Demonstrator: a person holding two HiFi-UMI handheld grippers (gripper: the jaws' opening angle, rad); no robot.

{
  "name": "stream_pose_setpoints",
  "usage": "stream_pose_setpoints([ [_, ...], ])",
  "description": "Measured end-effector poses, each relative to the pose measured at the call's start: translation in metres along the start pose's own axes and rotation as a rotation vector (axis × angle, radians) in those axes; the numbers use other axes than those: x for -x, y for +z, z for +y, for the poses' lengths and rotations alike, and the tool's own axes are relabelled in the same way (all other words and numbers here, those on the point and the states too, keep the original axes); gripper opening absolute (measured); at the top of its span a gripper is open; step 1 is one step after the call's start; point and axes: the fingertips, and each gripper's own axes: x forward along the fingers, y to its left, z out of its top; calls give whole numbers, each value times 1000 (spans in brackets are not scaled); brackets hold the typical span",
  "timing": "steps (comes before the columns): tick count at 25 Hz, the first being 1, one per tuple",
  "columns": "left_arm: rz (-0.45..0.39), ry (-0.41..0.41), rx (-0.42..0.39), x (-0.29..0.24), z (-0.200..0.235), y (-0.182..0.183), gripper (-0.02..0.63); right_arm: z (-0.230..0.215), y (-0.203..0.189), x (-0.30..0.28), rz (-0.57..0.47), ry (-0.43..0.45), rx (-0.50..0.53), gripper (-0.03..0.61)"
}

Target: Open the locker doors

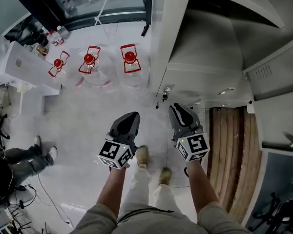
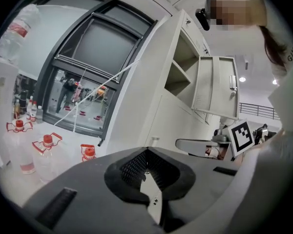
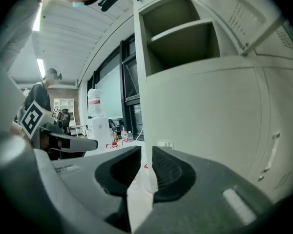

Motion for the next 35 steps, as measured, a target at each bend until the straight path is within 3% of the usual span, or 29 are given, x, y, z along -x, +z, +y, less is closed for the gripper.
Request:
stream_pose_setpoints([
  [7,5,-9,43,-27,28,-22,-2,-18,-46,-66,70,-38,-27,126],
  [17,25,3,74,-22,44,-42,-2,-25,-57,-104,73,-65,-33,161],
  [25,18,15,89,-13,47,-48,-2,-19,-59,-99,66,-53,-50,166],
  [35,10,-5,103,-6,21,-60,-2,-3,-72,-57,65,-89,-42,146],
])
